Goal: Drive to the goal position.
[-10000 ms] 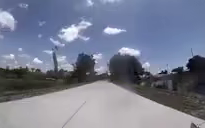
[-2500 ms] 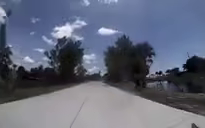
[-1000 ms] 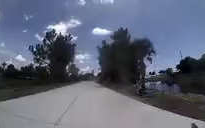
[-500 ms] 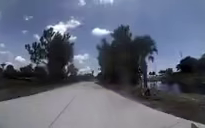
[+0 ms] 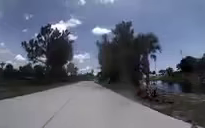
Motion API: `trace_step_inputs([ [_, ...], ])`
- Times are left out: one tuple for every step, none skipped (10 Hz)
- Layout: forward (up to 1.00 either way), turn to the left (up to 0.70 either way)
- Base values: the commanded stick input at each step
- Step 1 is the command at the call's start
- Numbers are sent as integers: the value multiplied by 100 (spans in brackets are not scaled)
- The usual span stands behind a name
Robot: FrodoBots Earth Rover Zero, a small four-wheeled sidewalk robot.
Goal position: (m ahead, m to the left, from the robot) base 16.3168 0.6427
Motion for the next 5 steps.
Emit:
trace_step_inputs([
  [85,0],
  [85,0],
  [85,0],
  [85,0],
  [85,0],
])
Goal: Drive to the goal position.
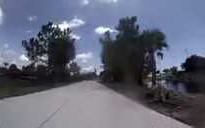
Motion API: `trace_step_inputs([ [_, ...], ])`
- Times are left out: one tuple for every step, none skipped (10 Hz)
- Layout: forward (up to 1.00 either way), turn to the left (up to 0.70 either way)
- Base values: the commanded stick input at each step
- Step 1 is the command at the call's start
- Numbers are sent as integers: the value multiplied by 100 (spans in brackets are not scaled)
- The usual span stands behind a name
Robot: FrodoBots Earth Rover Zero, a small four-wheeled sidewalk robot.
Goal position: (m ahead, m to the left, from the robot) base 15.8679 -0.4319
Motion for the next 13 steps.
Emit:
trace_step_inputs([
  [85,0],
  [85,0],
  [85,0],
  [85,0],
  [85,0],
  [85,0],
  [85,0],
  [85,16],
  [85,34],
  [85,30],
  [85,1],
  [85,0],
  [85,0],
])
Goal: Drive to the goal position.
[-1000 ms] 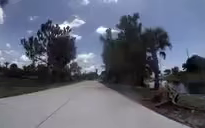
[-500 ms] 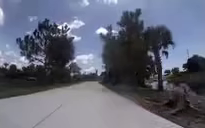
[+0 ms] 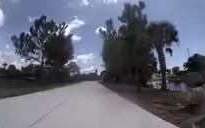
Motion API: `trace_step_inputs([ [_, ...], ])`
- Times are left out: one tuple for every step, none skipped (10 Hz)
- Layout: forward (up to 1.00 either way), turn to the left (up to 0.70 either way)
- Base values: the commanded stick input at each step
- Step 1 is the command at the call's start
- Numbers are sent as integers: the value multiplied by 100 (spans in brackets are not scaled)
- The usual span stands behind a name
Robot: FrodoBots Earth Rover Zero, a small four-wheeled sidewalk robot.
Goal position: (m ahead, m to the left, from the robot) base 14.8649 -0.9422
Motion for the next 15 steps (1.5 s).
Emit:
trace_step_inputs([
  [85,0],
  [85,0],
  [85,12],
  [85,34],
  [85,25],
  [85,0],
  [85,0],
  [85,0],
  [85,0],
  [85,0],
  [85,0],
  [85,0],
  [85,3],
  [85,25],
  [85,25],
])
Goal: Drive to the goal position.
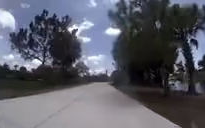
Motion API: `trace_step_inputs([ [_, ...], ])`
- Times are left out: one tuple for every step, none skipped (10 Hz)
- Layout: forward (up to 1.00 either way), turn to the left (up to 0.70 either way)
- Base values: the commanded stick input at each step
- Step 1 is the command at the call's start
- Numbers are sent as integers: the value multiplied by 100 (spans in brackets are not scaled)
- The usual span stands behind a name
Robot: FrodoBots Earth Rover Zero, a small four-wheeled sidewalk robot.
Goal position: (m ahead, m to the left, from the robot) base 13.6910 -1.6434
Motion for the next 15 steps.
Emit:
trace_step_inputs([
  [85,5],
  [85,0],
  [85,0],
  [85,0],
  [85,0],
  [85,0],
  [85,0],
  [85,0],
  [85,0],
  [85,0],
  [85,0],
  [85,0],
  [85,14],
  [85,34],
  [85,28],
])
